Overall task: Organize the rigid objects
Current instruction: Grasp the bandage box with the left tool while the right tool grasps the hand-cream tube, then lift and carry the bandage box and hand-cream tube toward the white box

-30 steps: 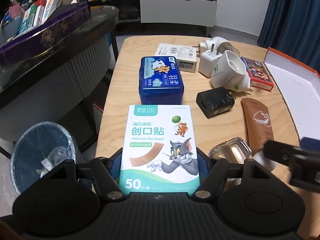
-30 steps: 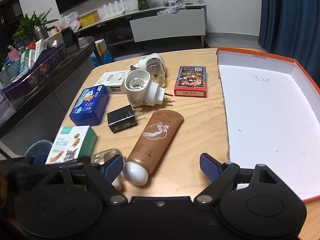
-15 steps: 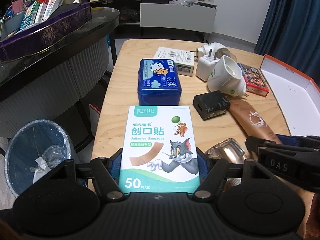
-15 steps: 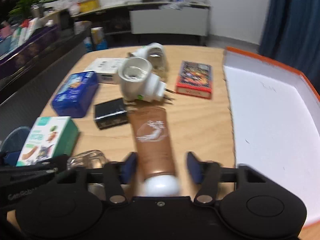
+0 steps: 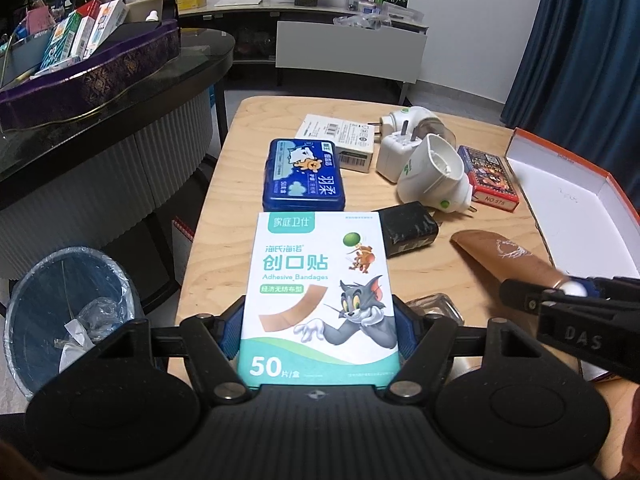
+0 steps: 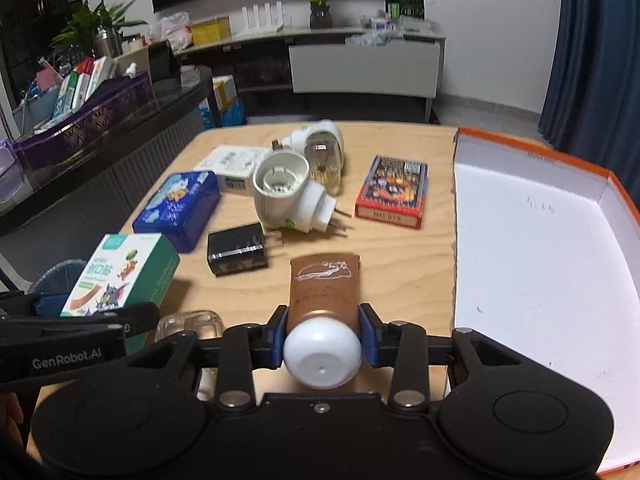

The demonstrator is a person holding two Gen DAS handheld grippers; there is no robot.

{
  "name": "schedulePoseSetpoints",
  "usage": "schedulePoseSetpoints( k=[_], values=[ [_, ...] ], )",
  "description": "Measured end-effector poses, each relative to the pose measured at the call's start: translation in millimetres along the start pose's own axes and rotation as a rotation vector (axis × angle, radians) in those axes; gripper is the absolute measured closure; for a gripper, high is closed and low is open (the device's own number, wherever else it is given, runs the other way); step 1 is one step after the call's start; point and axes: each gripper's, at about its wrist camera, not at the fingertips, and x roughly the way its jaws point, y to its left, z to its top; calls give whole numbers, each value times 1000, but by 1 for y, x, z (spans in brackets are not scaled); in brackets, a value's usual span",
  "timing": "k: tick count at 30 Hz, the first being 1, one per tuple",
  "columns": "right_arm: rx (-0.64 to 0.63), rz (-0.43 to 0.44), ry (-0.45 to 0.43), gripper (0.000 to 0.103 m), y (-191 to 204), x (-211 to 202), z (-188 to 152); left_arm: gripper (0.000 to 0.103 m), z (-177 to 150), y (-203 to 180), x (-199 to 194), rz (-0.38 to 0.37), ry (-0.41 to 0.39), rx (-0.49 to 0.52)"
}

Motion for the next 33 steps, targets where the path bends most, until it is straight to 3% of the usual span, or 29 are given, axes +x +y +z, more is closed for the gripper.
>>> schedulePoseSetpoints(
  k=[3,8,12,21,33],
  values=[
    [-33,-9,51,56,4,15,-3,31,-2,-2,3,3,8,7],
    [-71,-28,23,52,11,24,1,31,-4,-1,6,9,15,5],
    [-62,-21,5,55,8,24,2,31,-3,-1,3,6,-1,1],
    [0,-6,-104,56,-13,-24,20,31,13,-12,-28,-26,-76,-16],
    [145,-88,-263,56,-96,-89,58,31,51,-90,-52,-162,-144,105]
  ],
)
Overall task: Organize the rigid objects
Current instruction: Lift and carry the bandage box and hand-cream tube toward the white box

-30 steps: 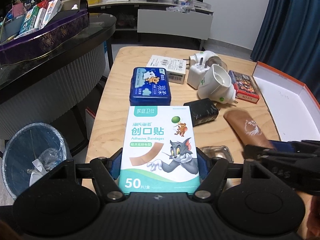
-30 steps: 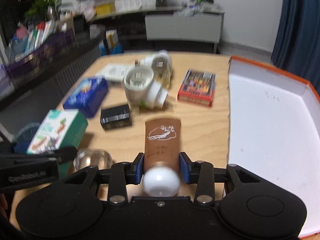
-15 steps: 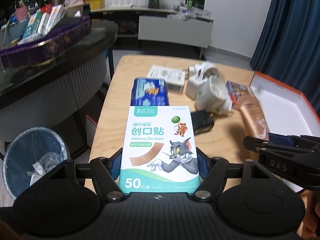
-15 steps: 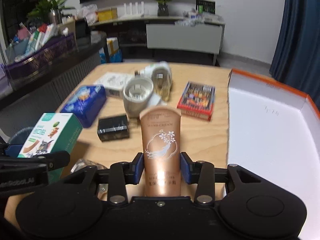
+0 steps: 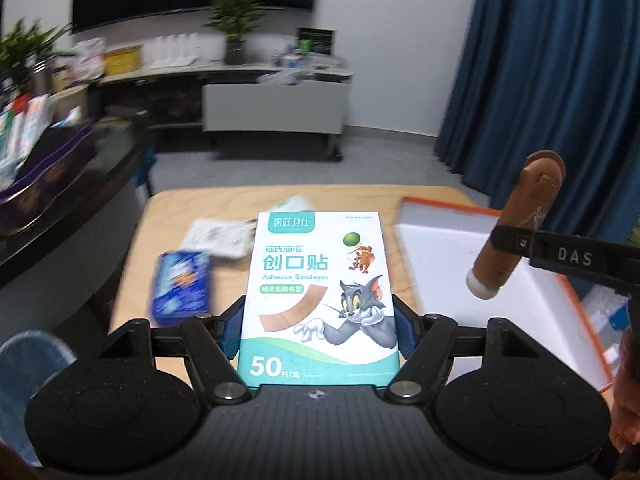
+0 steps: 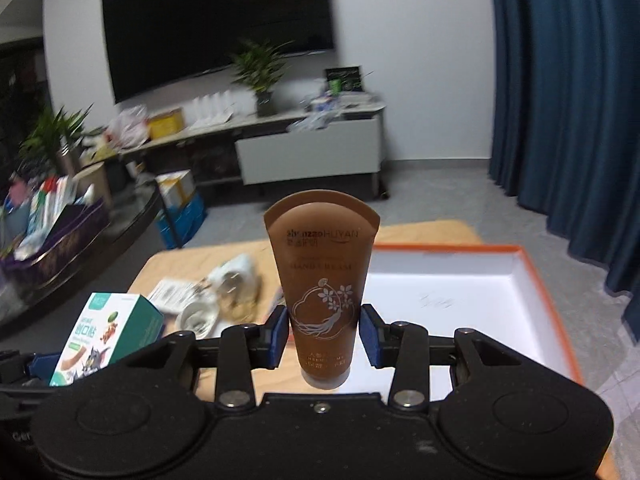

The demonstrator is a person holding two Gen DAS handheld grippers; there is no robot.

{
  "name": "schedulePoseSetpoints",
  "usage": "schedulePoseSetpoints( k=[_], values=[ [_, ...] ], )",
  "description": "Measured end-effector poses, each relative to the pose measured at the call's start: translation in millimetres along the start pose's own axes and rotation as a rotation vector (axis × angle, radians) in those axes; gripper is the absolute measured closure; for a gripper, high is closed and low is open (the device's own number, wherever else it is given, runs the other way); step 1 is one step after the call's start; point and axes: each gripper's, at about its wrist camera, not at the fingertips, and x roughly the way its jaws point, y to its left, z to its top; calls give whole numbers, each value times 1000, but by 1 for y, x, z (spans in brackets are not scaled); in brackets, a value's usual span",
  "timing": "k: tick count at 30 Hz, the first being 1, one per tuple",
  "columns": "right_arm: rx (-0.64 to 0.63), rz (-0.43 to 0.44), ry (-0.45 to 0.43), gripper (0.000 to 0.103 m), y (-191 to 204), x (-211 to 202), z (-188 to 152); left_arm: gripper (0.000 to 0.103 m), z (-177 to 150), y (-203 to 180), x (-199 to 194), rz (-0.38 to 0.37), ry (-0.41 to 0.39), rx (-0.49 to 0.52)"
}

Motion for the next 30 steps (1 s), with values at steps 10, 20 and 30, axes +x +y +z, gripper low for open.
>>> schedulePoseSetpoints(
  k=[10,20,30],
  values=[
    [60,-115,-53,56,-75,-26,25,31,48,-79,33,-156,-9,36],
    [115,-149,-50,56,-121,-31,19,31,55,-116,51,-167,-26,68],
    [123,-120,-4,56,-131,-14,18,31,56,-112,57,-115,6,65]
  ],
)
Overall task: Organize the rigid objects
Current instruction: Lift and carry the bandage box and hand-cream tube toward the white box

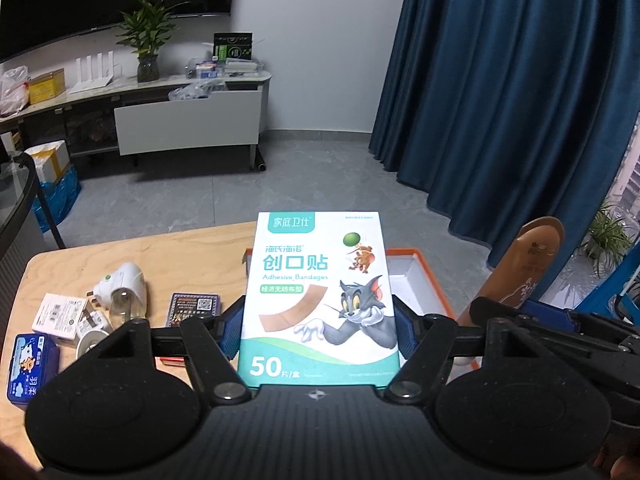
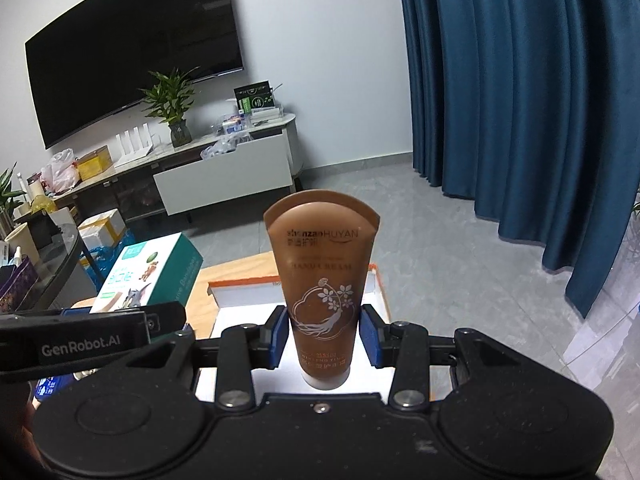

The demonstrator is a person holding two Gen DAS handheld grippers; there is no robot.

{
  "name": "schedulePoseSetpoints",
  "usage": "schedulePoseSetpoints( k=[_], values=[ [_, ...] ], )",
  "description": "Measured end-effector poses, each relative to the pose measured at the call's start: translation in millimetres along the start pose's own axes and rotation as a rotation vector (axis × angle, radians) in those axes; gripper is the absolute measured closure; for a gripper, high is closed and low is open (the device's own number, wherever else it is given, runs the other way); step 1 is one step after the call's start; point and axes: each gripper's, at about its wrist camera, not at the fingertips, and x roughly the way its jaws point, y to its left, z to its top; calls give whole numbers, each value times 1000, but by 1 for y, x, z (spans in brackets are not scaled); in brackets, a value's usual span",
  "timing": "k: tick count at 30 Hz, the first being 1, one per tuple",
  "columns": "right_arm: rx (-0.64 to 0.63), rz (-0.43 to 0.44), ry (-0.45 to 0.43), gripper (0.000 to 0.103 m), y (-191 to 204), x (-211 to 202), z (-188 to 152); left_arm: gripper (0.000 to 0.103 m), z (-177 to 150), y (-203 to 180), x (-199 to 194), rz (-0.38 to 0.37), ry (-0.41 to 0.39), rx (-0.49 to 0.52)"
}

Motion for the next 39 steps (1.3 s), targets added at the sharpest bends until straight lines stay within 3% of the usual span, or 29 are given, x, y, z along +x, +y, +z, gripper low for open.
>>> schedulePoseSetpoints(
  k=[39],
  values=[
    [-49,-15,49,56,9,23,-1,31,-1,-5,-1,20,2,-15]
  ],
)
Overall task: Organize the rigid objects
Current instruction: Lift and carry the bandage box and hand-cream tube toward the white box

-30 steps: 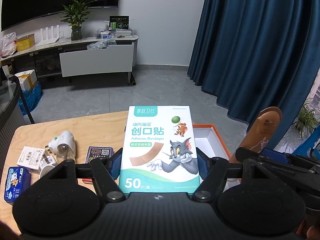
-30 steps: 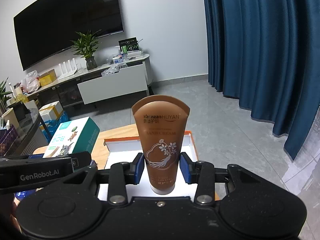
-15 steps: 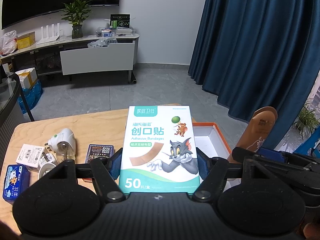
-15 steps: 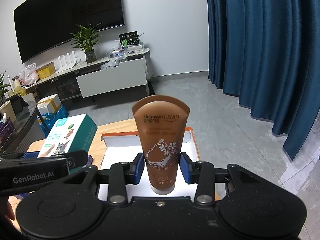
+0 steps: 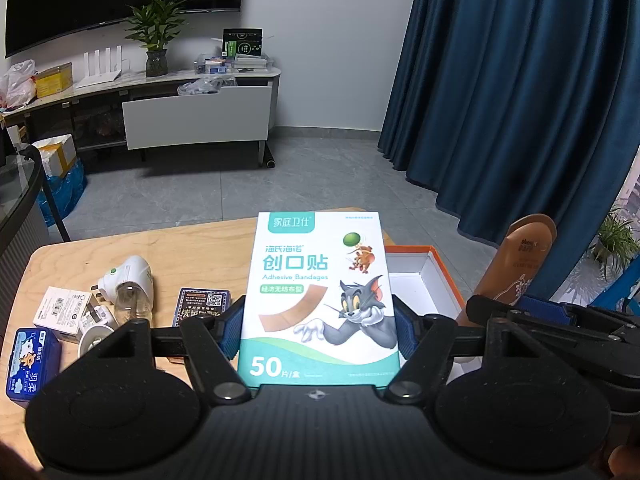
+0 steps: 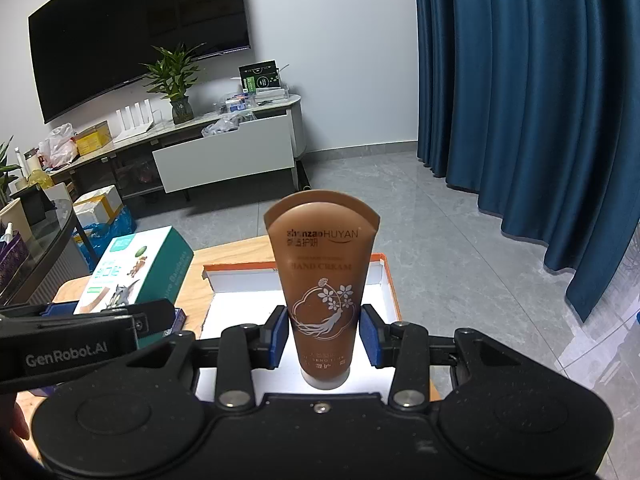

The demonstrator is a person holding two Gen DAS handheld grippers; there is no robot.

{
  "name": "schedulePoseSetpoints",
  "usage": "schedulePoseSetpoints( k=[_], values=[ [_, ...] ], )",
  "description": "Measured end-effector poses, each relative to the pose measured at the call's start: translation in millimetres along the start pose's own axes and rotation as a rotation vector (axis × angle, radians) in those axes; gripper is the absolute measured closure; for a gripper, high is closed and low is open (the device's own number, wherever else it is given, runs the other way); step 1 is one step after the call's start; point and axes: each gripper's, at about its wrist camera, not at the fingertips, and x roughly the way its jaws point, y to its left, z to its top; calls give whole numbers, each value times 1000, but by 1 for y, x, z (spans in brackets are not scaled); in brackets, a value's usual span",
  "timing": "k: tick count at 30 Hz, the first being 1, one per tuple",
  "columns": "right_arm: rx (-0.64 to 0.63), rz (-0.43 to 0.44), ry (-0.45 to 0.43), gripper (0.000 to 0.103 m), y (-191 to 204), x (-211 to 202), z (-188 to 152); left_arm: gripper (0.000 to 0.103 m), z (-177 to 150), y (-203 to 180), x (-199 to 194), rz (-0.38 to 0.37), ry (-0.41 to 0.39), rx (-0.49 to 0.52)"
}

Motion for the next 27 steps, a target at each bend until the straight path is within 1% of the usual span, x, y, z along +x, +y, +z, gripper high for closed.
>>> schedulePoseSetpoints(
  k=[27],
  values=[
    [-1,-1,3,56,1,0,0,31,-1,5,1,7,-2,-6]
  ],
)
